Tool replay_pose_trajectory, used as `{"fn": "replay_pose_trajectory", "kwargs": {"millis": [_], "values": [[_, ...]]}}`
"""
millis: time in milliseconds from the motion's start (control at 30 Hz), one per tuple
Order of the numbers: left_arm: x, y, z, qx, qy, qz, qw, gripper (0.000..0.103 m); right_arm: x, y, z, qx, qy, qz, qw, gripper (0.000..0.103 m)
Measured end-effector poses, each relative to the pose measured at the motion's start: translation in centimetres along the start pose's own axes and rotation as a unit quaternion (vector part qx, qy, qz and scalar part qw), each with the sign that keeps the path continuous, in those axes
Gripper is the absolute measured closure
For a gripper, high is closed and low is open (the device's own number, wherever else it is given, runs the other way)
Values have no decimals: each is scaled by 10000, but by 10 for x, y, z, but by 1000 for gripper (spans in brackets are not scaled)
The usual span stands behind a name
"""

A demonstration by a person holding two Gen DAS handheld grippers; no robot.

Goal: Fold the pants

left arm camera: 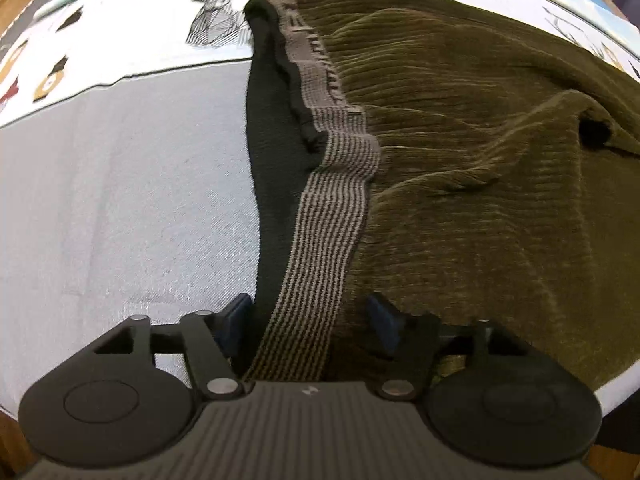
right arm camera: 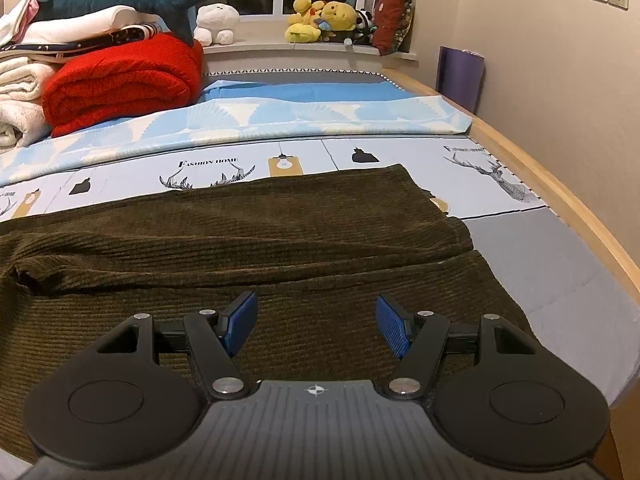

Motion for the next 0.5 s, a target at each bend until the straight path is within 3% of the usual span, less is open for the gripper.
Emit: {"fn": "replay_pose_trajectory", "kwargs": {"millis": [133,200,333,500], "values": [[2,6,3,143,-173,-20,9997,57,-4,-2,-2,-33,44,59,10000,36],[3,9,5,237,-354,-28,9991,62,-7,-4,-2,-57,56,95,9999,36],[12,14,13,352,-741,-245,9963,66,-12,-12,-1,-265,149,232,9993,36],[9,16,12,252,-531,-332,9977,66,-14,-33,7,-832,214,478,9952,36]]}}
Point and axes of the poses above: each gripper's, at about its wrist camera, not at the fingertips, and y roughly against the way its jaws point, x to its right, z to its underside, the point moved 3 cm from there along -y, roughly the way its jaws point, and after that the axes turned 4 degrees about -x, right-handed, at the moved point
